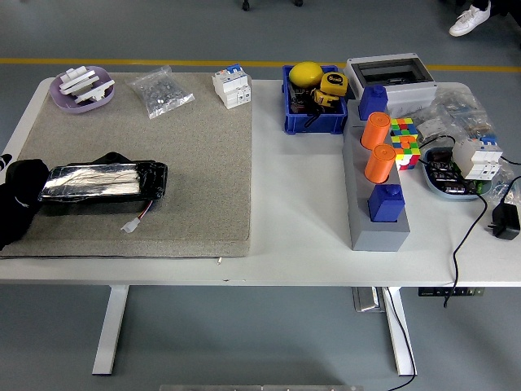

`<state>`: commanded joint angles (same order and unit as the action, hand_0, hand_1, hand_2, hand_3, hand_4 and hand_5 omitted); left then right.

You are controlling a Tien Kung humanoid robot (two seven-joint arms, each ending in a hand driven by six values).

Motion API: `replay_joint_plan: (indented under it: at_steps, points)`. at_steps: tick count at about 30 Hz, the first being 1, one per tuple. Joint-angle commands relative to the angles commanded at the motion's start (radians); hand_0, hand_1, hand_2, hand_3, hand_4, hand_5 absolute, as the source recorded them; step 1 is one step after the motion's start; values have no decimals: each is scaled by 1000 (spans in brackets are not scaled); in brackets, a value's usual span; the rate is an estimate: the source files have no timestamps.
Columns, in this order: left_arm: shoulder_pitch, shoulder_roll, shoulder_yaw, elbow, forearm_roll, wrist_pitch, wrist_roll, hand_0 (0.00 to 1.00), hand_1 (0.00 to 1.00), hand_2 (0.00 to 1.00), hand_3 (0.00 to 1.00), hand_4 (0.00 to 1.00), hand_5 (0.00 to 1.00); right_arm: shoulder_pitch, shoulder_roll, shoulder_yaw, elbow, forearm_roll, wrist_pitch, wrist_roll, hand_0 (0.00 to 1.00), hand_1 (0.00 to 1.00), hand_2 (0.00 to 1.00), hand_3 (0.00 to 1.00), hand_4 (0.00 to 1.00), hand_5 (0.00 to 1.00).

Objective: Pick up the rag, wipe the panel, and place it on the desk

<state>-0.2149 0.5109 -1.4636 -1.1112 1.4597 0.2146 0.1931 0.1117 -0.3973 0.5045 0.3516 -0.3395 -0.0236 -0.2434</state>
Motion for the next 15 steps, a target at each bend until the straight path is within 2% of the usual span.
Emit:
replay_joint_plan:
  at_steps: [6, 9, 14, 15]
  points:
    - [5, -43, -31, -3, -178, 27, -69, 435, 571, 587, 588, 718, 302, -2, 1, 0, 0, -4, 1, -1, 677, 669, 700, 638, 998, 455]
    - [8, -55, -41, -6, -213, 30, -83, 435, 566, 586, 588, 724, 307, -3, 2, 0, 0, -5, 2, -1, 676, 669, 700, 639, 998, 455]
    - [14, -92, -68, -3, -279, 26, -113, 435, 566, 586, 588, 724, 307, -6, 4, 1, 0, -6, 2, -1, 676, 669, 700, 639, 998, 455]
    - [15, -99, -73, -3, -284, 26, -118, 437, 563, 583, 584, 749, 322, -6, 4, 0, 0, -6, 2, -1, 676, 668, 700, 639, 998, 455]
